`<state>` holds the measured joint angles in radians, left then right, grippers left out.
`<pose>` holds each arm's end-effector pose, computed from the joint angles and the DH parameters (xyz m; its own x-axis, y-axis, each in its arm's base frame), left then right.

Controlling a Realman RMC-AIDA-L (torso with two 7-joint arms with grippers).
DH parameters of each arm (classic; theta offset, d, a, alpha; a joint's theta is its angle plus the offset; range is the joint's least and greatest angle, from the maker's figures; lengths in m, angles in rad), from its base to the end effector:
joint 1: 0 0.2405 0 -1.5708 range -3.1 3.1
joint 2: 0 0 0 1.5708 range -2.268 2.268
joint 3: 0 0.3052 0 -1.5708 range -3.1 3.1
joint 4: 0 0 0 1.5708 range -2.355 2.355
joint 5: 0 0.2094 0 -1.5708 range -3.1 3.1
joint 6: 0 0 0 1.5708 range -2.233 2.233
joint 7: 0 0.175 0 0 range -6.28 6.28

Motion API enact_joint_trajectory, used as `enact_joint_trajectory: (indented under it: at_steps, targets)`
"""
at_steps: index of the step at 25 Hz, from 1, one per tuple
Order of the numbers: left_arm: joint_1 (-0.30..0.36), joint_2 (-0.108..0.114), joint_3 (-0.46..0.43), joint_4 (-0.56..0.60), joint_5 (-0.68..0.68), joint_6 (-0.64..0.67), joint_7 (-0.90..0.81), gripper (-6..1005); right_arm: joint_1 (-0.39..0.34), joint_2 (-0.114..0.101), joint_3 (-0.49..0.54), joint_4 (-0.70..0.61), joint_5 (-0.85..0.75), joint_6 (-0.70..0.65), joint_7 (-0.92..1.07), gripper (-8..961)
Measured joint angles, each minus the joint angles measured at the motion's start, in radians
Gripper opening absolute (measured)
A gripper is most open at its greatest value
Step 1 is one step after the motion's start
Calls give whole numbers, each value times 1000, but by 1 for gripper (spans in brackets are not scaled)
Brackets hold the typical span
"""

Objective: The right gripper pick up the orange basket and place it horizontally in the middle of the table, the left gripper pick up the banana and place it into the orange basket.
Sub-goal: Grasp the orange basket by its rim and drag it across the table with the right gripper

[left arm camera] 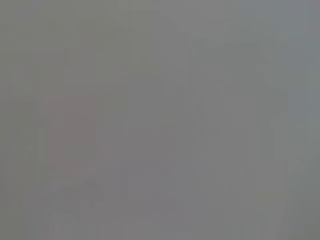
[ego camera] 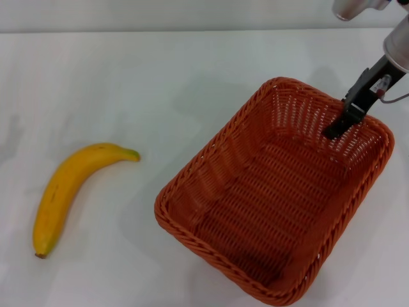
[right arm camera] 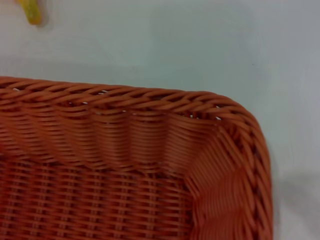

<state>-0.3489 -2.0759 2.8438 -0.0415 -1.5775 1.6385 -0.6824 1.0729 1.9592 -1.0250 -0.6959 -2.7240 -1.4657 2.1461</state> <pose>-0.3845 0.3146 0.0500 0.3270 -0.3633 0.8724 0.9123 -0.1196 -0.3918 0.1984 0.4846 -0.0242 0.8077 -0.4824 0.3390 -0.3675 -0.8615 -0.3504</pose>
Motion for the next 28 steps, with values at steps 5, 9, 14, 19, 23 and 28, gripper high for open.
enact_joint_trajectory:
  at_steps: [5, 9, 14, 19, 23, 28]
  targets:
    - [5, 1, -1, -18, 1, -17, -1, 860, 25, 12, -48, 8, -5, 2, 7, 681]
    - [6, -1, -1, -26, 1, -19, -1, 860, 39, 15, -68, 10, -7, 5, 10, 617]
    - [15, -3, -1, -24, 1, -20, -2, 860, 49, 16, -112, 11, -8, -3, 10, 445]
    - [19, -3, -1, -22, 1, -19, 1, 860, 57, 14, -122, 11, -24, -17, 27, 262]
    - [18, 0, 0, -27, 6, -14, 4, 860, 63, -7, -115, 1, -28, -43, 85, 228]
    - [-9, 3, 0, -91, 11, -12, 6, 860, 75, -51, -46, -10, -30, -72, 234, 211]
